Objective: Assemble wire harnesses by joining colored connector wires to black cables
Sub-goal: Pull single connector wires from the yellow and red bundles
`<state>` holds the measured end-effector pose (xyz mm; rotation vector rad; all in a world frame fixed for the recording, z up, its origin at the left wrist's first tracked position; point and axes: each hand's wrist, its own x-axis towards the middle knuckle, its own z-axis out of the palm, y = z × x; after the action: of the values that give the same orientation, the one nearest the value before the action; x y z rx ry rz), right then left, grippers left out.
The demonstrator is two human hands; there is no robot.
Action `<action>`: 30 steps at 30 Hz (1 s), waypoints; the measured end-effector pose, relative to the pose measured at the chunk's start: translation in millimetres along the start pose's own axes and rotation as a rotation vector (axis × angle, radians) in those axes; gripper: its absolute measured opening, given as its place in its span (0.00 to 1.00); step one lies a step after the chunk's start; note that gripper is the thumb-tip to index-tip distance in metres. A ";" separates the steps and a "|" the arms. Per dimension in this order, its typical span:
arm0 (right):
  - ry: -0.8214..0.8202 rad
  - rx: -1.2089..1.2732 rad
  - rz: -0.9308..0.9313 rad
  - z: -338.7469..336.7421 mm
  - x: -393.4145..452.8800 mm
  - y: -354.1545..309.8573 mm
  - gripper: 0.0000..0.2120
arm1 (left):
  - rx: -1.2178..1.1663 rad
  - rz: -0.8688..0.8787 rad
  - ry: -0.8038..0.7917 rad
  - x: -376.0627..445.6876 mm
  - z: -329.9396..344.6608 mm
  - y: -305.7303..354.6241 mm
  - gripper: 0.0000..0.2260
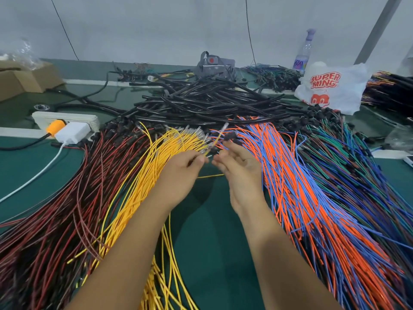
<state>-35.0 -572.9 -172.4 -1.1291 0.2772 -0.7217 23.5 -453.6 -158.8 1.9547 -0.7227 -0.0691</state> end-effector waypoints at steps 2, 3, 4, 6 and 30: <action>-0.042 -0.232 -0.009 6.2 -7.2 -0.9 0.10 | -0.295 -0.142 0.089 4.8 -3.9 0.3 0.13; -0.100 -0.265 0.028 11.7 -12.0 -0.5 0.08 | -0.519 -0.200 0.105 6.5 -6.7 0.2 0.13; -0.172 -0.236 0.094 18.1 -17.5 0.1 0.07 | -0.750 -0.229 0.110 8.0 -10.0 0.9 0.13; -0.335 -0.103 0.238 30.8 -27.5 3.0 0.07 | -1.132 -0.255 0.157 10.4 -18.2 3.3 0.13; -0.154 -1.369 -0.129 6.6 -19.2 3.8 0.12 | -0.532 -0.414 -0.104 42.7 -58.1 4.0 0.13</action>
<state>-44.3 -554.7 -175.9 -2.5018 0.6046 -0.5020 76.9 -430.4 -116.1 1.5603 -0.3076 -0.5613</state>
